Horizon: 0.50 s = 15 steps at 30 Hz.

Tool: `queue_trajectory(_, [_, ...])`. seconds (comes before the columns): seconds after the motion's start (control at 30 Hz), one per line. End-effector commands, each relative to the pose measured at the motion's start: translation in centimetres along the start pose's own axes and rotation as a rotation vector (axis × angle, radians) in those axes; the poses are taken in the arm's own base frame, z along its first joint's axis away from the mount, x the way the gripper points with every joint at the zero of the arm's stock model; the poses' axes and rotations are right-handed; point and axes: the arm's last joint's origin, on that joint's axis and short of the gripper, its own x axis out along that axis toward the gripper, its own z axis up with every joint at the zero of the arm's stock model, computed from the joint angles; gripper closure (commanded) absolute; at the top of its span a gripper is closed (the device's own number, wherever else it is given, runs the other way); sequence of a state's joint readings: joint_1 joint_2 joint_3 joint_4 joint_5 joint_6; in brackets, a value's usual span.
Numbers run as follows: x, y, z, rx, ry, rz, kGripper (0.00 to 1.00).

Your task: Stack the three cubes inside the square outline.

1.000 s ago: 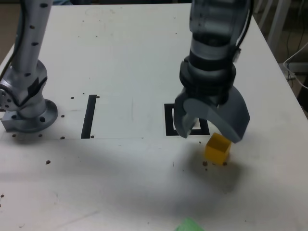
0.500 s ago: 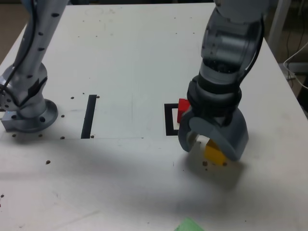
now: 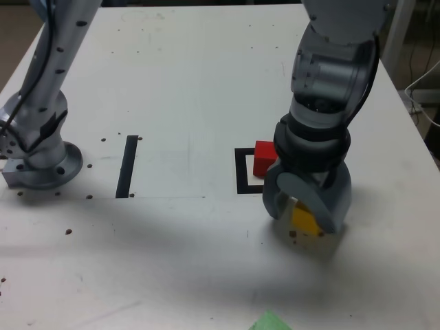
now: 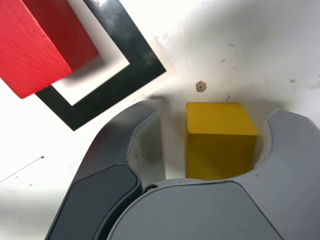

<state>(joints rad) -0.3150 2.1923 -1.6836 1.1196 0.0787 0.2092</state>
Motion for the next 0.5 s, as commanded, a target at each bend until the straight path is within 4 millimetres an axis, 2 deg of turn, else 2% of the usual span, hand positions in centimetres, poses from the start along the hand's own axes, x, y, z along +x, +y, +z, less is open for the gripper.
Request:
queue_trajectory(0.0, [-0.25,0.04,0.08,0.002,-0.005,0.011,0.48])
queue_trajectory(0.2, [-0.34,0.14,0.22,0.004,-0.013,0.025,0.55])
queue_trajectory(0.47, [-0.72,0.01,0.45,0.018,-0.032,0.019,0.71])
